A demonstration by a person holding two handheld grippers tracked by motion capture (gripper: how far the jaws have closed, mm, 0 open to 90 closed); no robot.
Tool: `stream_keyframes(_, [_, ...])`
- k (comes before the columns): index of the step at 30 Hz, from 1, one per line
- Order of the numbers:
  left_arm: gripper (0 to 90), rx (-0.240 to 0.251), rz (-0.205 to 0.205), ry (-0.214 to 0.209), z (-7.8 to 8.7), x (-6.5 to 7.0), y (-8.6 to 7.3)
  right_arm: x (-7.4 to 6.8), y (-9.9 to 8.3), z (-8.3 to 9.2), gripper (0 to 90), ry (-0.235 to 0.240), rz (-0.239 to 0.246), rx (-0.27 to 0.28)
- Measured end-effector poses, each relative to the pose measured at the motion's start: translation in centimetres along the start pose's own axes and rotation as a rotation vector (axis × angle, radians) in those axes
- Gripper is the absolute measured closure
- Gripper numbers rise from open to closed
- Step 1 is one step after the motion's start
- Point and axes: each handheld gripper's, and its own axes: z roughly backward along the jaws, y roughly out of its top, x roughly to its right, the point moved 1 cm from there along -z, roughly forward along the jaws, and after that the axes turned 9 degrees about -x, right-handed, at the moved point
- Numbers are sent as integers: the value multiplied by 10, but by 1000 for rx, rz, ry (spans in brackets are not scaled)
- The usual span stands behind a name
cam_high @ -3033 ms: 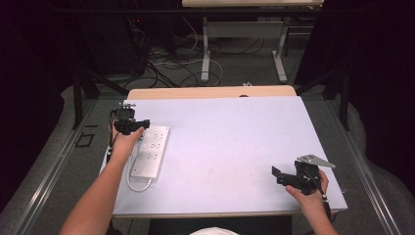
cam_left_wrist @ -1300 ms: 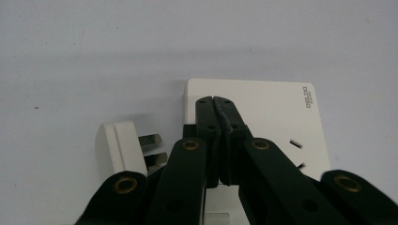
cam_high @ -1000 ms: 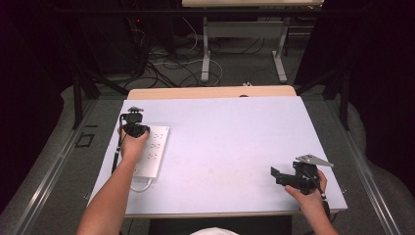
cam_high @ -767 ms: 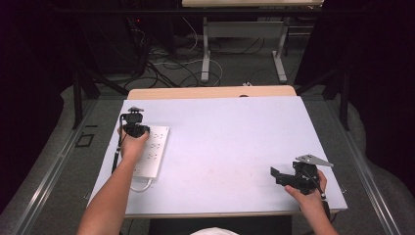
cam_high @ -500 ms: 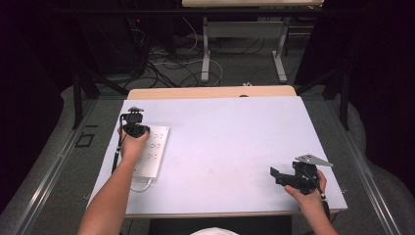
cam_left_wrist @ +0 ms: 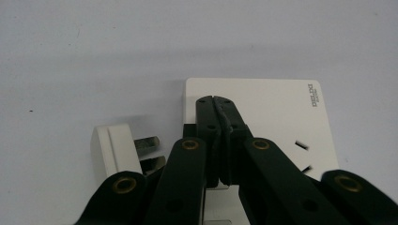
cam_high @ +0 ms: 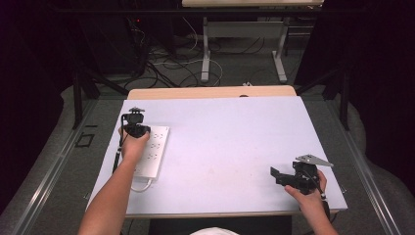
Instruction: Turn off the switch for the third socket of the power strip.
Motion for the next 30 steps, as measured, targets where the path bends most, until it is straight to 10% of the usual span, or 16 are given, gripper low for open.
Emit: stream_keyframes(30, [722, 22, -18, -11, 6, 0, 0, 1, 0, 1, 69, -1, 2, 3])
